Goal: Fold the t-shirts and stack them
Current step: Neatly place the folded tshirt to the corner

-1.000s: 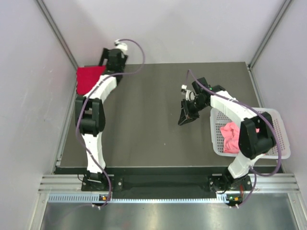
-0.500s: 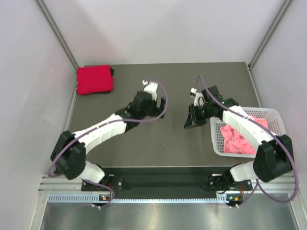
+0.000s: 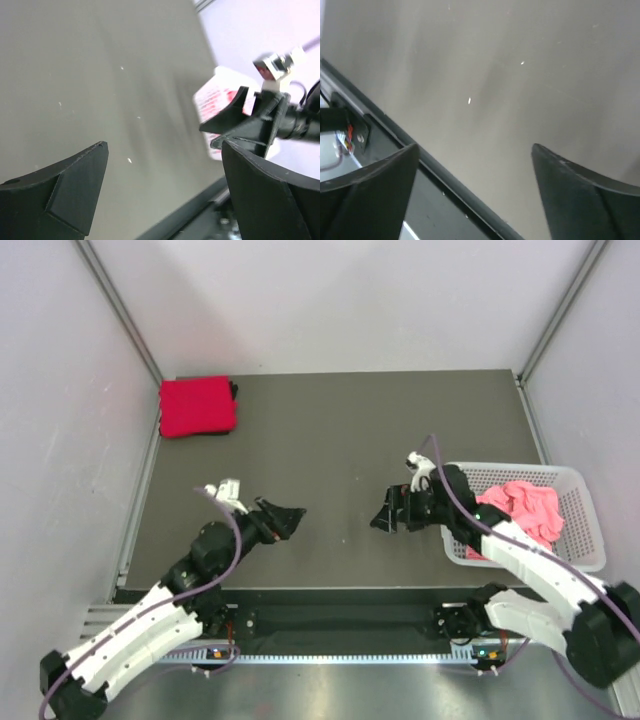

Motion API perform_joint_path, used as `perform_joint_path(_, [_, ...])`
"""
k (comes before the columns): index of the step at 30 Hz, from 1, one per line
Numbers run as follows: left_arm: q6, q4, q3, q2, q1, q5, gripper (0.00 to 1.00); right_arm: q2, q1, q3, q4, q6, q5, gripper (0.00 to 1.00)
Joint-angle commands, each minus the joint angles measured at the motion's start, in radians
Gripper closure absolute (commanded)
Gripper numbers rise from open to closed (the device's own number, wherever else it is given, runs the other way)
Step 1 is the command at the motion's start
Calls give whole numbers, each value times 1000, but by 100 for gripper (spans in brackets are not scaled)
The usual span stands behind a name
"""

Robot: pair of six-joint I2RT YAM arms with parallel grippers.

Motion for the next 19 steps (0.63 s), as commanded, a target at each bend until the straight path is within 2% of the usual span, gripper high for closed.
perform_joint_path(1, [-188,27,-135,-194,-3,-32,1,-176,9,-82,137,31,105,0])
perform_joint_path(3, [-220,-31,-172,-344,-3,-34,1,-260,10,-121,138,46,114,1])
perform_joint_path(6, [-277,-104,-236,-482,-3,-4,1,-365,10,-211,172,121,142,0])
perform_joint_path(10, [-299,58,-279,-400,-5,141,1,-428,10,-318,200,184,148,0])
perform_joint_path(14, [-437,145,-416,-487,-5,182,1,-460,10,-384,223,258,171,0])
perform_joint_path(17, [-472,263,-454,-452,-6,237,1,-564,10,-466,273,318,156,0])
perform_joint_path(19, [-487,265,-457,-464,-6,257,1,-679,10,-512,275,324,69,0])
